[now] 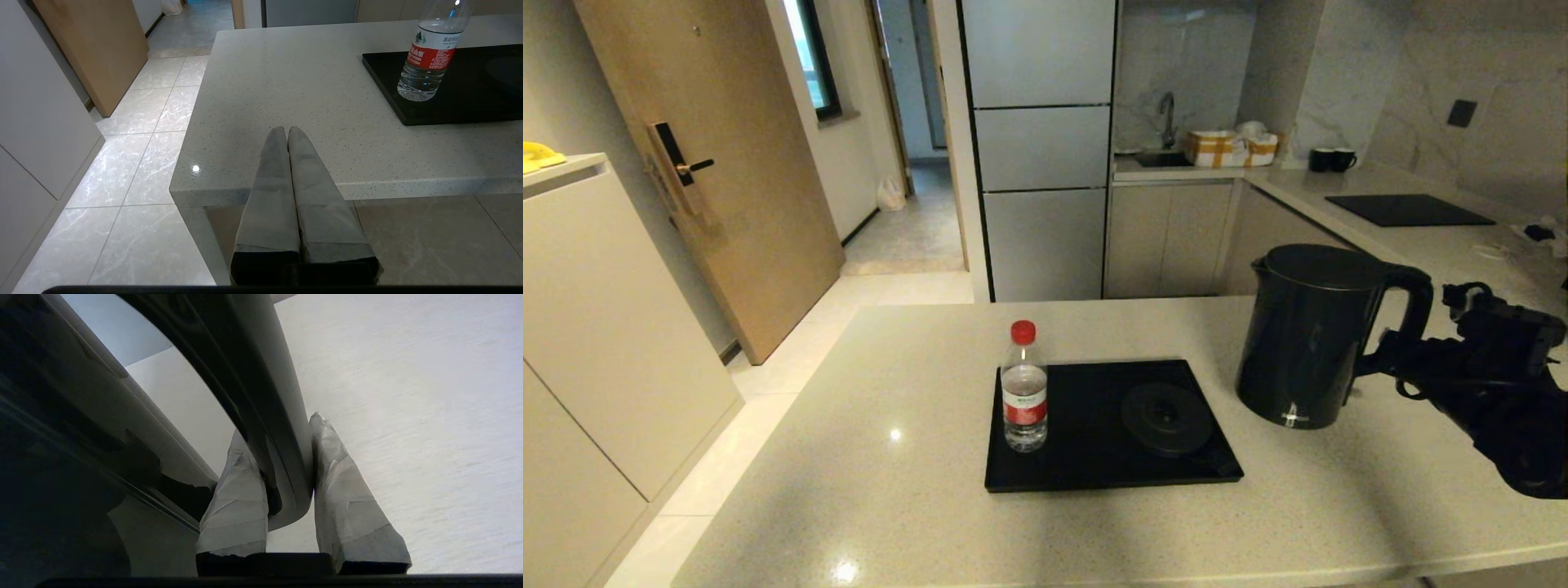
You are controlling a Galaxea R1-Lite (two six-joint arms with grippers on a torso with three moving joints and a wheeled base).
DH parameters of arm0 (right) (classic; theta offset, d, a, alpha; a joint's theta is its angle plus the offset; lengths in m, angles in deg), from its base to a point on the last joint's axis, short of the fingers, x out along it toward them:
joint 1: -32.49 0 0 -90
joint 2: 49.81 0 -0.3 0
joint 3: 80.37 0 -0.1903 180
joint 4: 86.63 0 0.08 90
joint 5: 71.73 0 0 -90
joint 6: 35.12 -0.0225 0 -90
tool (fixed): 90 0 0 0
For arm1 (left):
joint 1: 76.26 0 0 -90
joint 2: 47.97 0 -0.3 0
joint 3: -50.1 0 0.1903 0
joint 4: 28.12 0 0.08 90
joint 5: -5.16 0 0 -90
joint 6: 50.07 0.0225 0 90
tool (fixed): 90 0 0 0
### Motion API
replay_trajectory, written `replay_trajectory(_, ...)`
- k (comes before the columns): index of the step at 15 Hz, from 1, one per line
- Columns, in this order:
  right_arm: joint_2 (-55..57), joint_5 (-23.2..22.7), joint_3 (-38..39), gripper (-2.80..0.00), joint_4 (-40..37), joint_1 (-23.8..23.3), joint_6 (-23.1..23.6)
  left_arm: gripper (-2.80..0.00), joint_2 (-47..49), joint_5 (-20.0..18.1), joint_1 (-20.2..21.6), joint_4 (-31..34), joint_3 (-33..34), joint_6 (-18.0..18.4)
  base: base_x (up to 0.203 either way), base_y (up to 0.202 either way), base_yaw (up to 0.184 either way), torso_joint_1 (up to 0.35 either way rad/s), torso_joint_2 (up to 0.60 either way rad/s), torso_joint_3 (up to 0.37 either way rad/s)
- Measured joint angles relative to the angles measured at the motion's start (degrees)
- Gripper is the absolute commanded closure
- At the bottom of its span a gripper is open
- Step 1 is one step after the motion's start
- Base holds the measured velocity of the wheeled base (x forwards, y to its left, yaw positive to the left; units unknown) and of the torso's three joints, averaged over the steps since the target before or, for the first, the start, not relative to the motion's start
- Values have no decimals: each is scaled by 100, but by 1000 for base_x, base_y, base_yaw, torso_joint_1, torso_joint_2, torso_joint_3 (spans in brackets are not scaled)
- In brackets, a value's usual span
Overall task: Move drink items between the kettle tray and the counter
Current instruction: Return the kettle to its original position
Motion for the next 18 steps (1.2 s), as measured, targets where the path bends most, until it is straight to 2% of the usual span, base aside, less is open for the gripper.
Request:
replay_trajectory(3, -318, 151, 6, 0, -431, 568, -213, 0, 0, -2, 0, -1, 0, 0, 0, 0, 0, 0, 0, 0)
replay_trajectory(9, -497, 957, -529, 0, -865, 1794, -240, 0, 2, 0, 0, 0, 0, 0, 0, 0, 0, 0, 0, 0)
replay_trajectory(11, -436, 1087, -658, 0, -903, 2138, -257, 0, 2, 0, 0, -2, 0, -2, 0, 0, 0, 0, 0, 0)
replay_trajectory(18, 200, 1054, -699, 0, -648, 2298, -264, 0, 0, 0, 0, 0, 0, 0, 0, 0, 0, 0, 0, 0)
